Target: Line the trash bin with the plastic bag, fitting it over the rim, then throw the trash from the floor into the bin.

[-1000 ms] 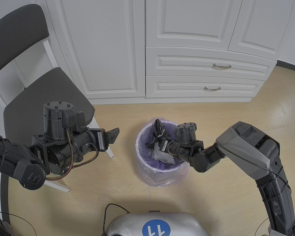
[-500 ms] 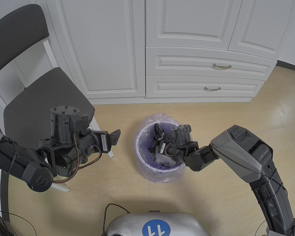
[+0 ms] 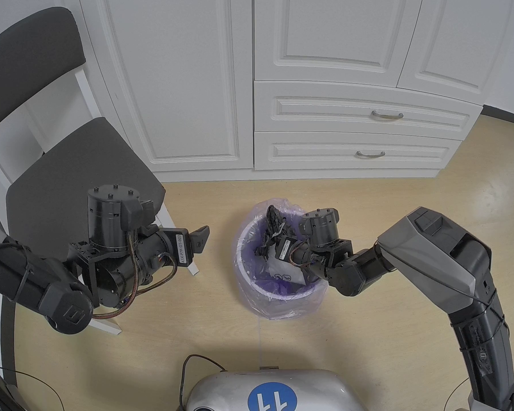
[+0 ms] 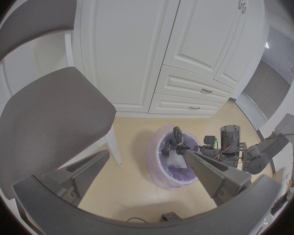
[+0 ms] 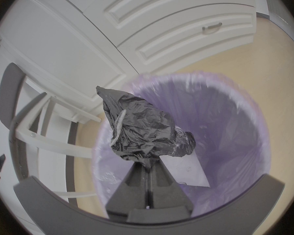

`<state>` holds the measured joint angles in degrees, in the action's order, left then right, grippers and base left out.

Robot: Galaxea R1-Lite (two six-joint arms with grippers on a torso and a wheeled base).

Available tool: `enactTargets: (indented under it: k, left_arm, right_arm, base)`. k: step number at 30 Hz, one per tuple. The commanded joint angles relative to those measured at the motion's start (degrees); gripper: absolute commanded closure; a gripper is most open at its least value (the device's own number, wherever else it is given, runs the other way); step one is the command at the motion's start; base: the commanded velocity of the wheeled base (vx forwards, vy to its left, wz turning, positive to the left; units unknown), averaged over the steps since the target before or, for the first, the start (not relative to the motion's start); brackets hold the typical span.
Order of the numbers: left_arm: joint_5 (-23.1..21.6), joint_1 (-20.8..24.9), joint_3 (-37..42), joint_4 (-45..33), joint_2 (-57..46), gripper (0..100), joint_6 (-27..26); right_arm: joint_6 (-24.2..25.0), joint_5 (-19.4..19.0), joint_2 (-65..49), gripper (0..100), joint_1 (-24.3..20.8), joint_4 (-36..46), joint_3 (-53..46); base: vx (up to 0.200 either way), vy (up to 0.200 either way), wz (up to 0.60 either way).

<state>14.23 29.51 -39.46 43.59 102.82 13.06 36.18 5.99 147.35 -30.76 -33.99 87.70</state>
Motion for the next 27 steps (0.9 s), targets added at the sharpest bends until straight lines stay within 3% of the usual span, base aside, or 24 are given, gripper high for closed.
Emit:
enactTargets:
  k: [1,6,7,27]
  left_arm:
    - [0.0,-0.1,0.0,0.0,-0.3,0,0.0]
    - [0.0,-0.1,0.0,0.0,-0.3,0,0.0]
    - [0.0,-0.1,0.0,0.0,-0.3,0,0.0]
    - [0.1,-0.2,0.4,0.0,-0.5,0,0.1]
  right_arm:
    - [-0.1,-0.1,-3.3,100,-0.1,-2.8,-3.0]
    - [-0.5,0.0,-2.1,100,-0.4,-5.0,-3.9]
    - [-0.5,0.0,-2.0,0,-0.4,-5.0,-3.9]
    - [-2.8,0.0,-7.7,0,0.4,-4.3,-8.0]
  base:
    - [0.000,0.000,0.00]
    - [0.000,0.000,0.00]
    - [0.000,0.000,0.00]
    - [0.000,0.000,0.00]
